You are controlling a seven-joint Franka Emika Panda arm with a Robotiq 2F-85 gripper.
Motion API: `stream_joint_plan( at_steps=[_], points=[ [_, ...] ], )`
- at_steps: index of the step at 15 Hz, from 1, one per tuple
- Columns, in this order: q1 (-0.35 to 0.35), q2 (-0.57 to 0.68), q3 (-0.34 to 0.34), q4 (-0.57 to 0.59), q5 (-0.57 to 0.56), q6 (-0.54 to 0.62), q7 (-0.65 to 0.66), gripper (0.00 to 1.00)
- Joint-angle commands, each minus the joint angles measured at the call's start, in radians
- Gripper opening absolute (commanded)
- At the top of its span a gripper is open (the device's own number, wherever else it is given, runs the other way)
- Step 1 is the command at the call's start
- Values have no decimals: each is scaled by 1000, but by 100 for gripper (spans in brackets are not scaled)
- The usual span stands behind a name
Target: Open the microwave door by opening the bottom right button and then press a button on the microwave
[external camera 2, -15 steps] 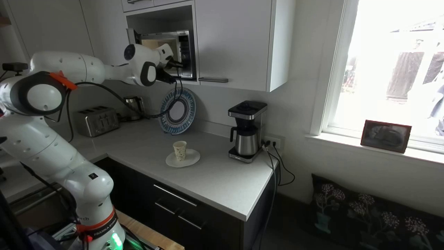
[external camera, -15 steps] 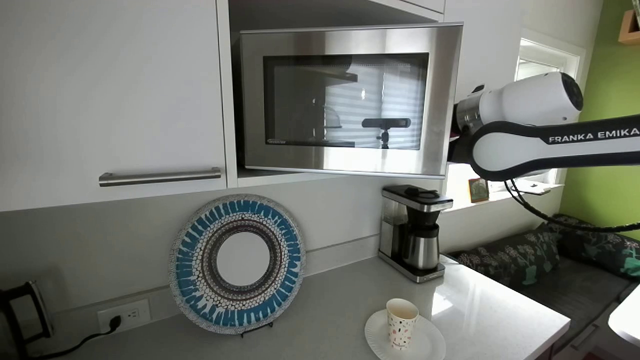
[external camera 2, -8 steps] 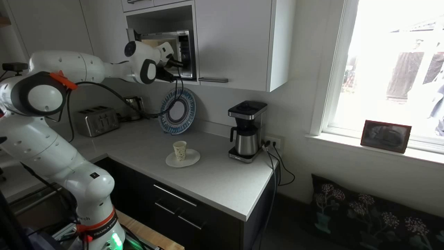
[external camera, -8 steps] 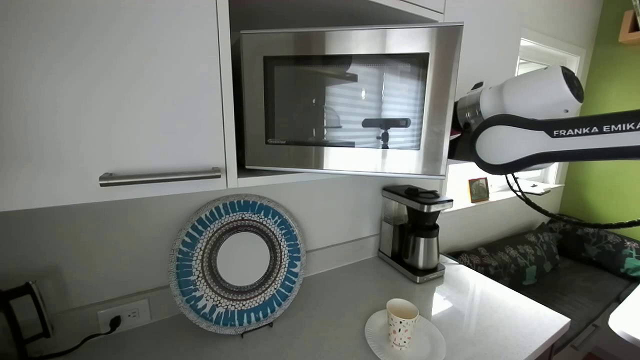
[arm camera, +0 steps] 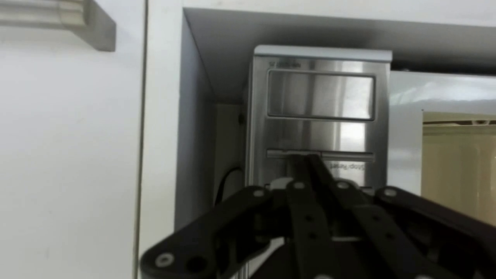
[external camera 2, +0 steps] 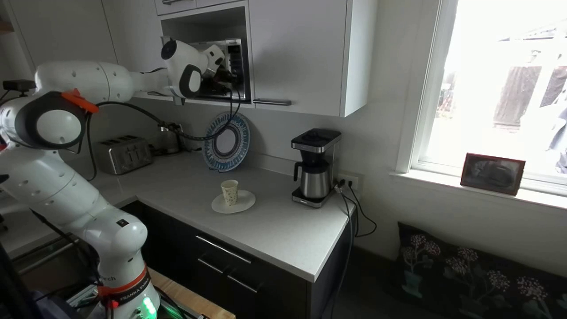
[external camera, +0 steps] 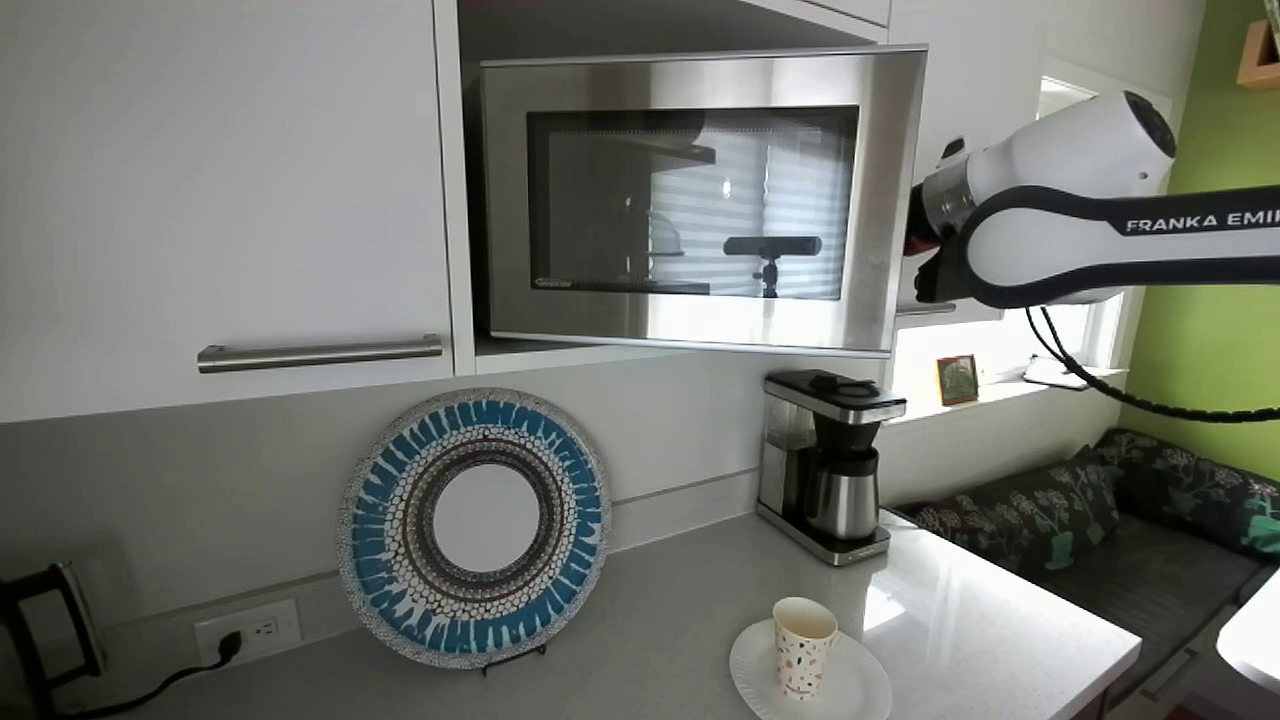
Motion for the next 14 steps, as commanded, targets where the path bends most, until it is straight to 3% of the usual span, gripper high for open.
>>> stream_joint_plan(
  at_steps=[1, 9, 14],
  points=[
    [46, -11, -49, 40, -3, -84, -73, 40],
    [42, -63, -42, 129, 1, -378, -64, 99],
    [-6, -108, -15, 171, -59, -555, -18, 100]
  ],
)
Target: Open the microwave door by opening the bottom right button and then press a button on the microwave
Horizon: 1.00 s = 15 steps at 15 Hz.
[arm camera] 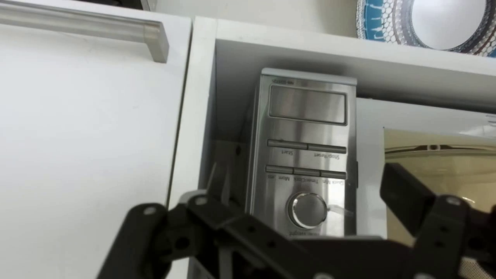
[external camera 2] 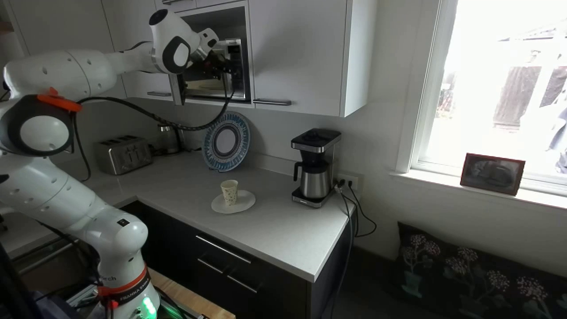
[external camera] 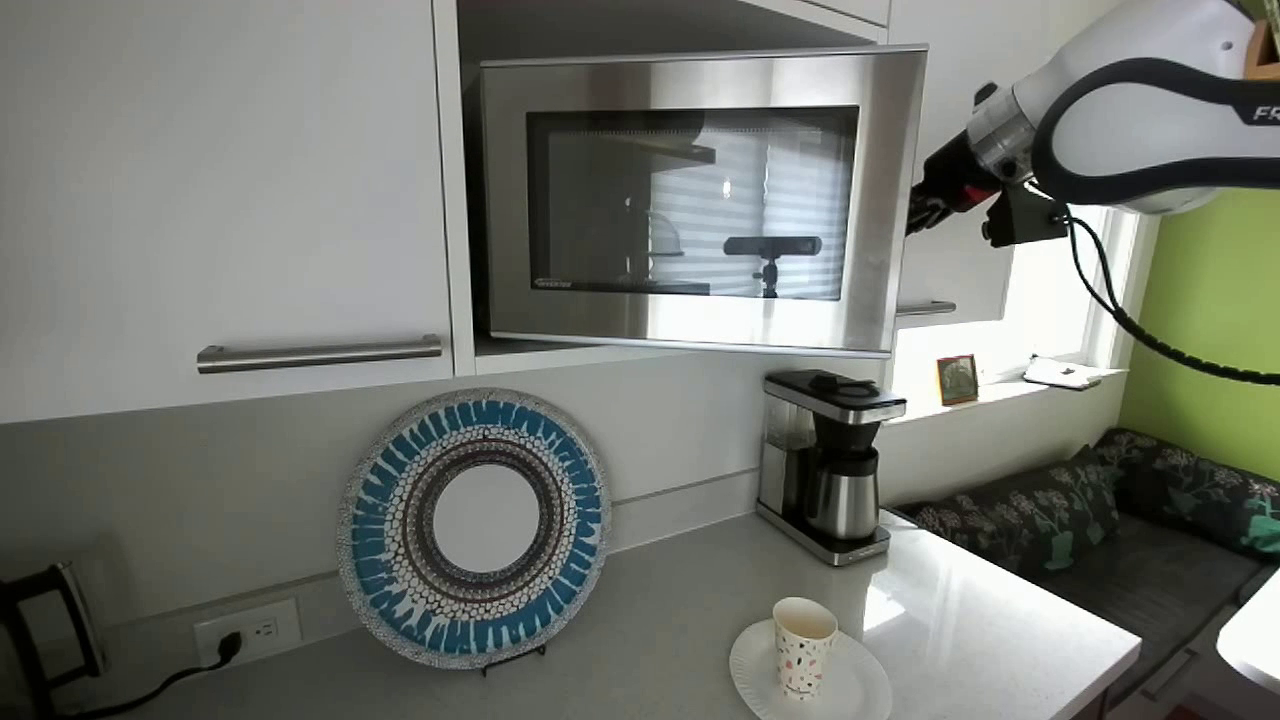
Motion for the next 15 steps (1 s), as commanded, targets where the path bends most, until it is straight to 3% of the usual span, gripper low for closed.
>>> stream_joint_plan(
  at_steps=[1, 7, 15],
  points=[
    [-31, -42, 23, 24, -47, -144, 42, 100],
    [-28, -96, 31, 65, -54, -332, 62, 100],
    [-46, -161, 32, 60, -61, -373, 100, 100]
  ],
)
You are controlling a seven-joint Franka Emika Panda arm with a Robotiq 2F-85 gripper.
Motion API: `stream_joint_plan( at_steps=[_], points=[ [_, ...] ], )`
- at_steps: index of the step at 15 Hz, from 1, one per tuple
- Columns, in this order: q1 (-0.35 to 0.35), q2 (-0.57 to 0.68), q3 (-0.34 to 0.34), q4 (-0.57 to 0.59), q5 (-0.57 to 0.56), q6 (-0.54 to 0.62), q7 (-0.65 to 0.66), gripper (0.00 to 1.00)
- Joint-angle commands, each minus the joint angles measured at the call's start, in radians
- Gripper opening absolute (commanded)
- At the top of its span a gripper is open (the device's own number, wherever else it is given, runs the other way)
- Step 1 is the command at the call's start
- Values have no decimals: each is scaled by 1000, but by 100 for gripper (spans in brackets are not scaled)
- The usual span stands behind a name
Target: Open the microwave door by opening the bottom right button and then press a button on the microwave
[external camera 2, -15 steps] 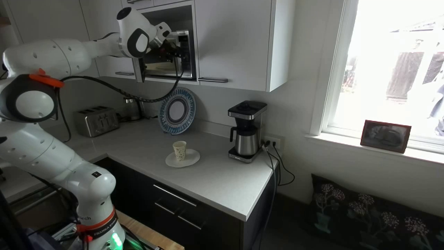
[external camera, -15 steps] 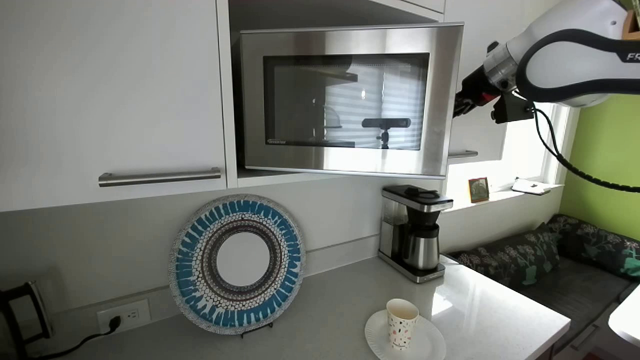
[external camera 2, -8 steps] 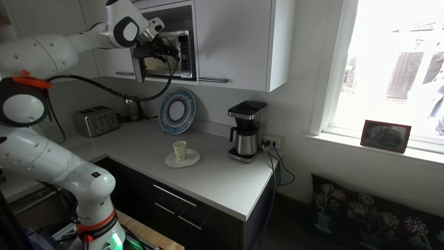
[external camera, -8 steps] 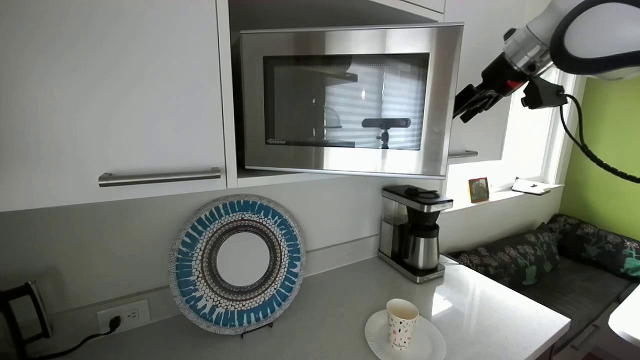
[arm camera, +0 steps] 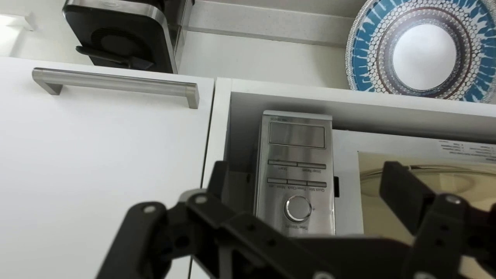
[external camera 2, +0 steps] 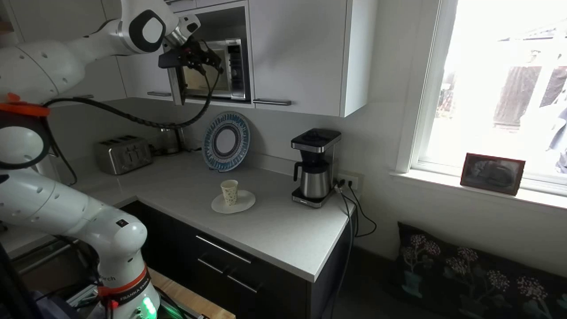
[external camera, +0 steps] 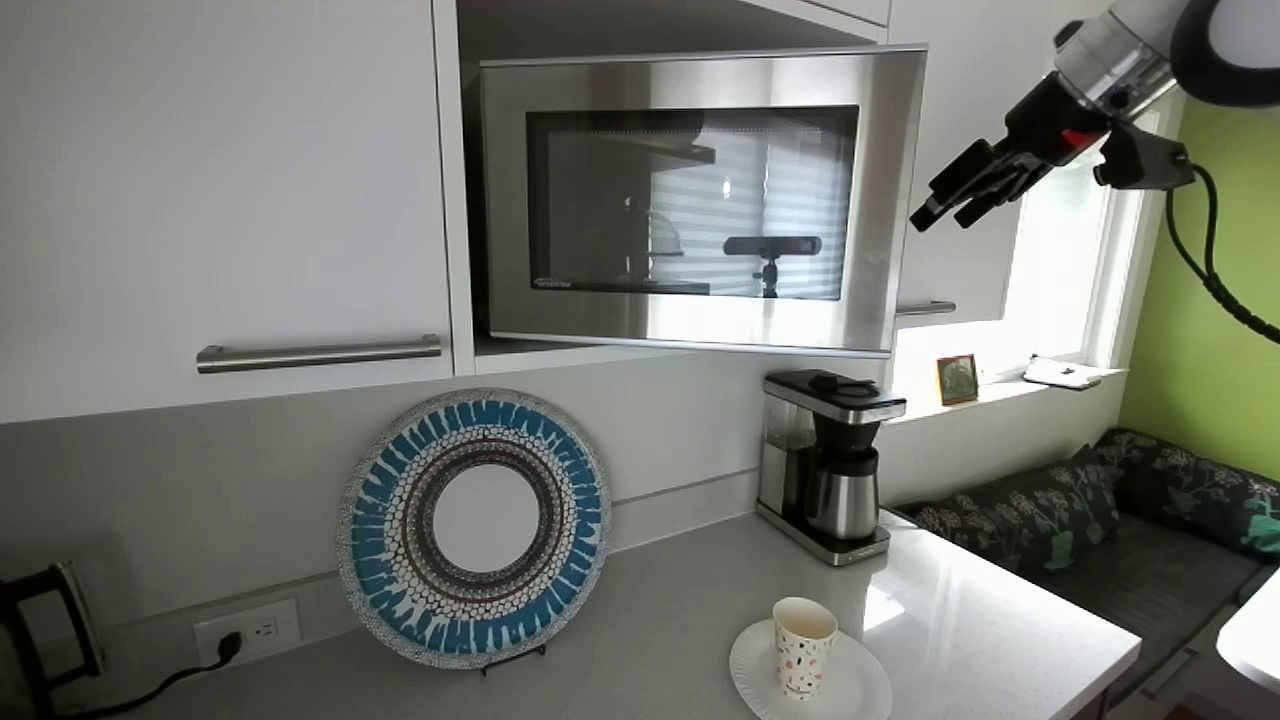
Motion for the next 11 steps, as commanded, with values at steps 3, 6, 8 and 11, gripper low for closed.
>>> stream_joint_plan(
  at_steps=[3, 6, 8, 11],
  points=[
    [-27, -46, 12, -14, -22, -39, 57, 100],
    [-35, -58, 19, -17, -31, -46, 73, 100],
    [-17, -34, 5, 4, -18, -24, 48, 100],
    [-21, -37, 9, 3, -21, -26, 54, 100]
  ],
)
